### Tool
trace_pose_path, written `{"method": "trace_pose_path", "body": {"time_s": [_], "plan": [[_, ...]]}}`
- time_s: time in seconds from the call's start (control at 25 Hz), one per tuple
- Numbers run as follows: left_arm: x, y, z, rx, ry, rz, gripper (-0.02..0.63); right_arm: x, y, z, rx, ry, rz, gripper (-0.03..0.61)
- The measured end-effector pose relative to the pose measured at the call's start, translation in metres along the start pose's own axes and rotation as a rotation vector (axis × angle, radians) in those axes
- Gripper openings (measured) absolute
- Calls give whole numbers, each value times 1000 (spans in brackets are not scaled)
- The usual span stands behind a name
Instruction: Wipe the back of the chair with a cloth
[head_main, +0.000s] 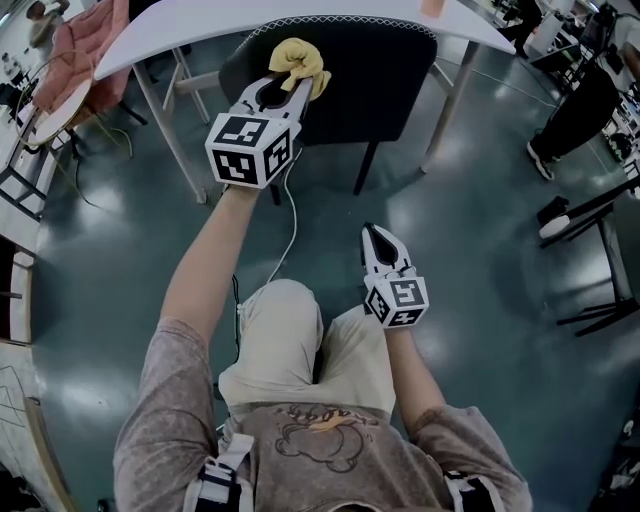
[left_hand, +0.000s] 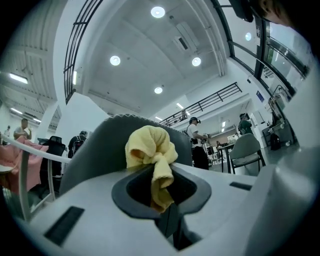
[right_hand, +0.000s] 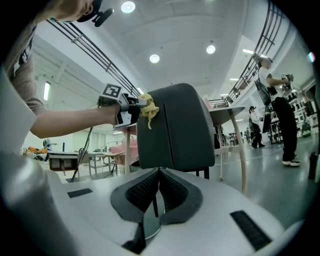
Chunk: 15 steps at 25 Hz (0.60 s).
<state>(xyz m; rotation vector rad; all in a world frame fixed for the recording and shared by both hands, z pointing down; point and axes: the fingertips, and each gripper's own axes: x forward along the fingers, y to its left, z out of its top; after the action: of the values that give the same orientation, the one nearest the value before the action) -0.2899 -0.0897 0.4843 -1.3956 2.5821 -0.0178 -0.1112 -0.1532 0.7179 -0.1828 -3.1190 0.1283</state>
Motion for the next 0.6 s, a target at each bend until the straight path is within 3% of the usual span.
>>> {"method": "trace_pose_path", "body": {"time_s": [0.24,0.44,0.6], "plan": [[21,-21,2,-17,-2,-53,60,-3,0,2,-10,8,-5,26],[44,-54,-6,38,29,-127,60,-3,-1,-2,-12,13,-12,26],[63,-67,-10,12,39,-153,60,-4,0,-5,-13,20,-16,26]]}}
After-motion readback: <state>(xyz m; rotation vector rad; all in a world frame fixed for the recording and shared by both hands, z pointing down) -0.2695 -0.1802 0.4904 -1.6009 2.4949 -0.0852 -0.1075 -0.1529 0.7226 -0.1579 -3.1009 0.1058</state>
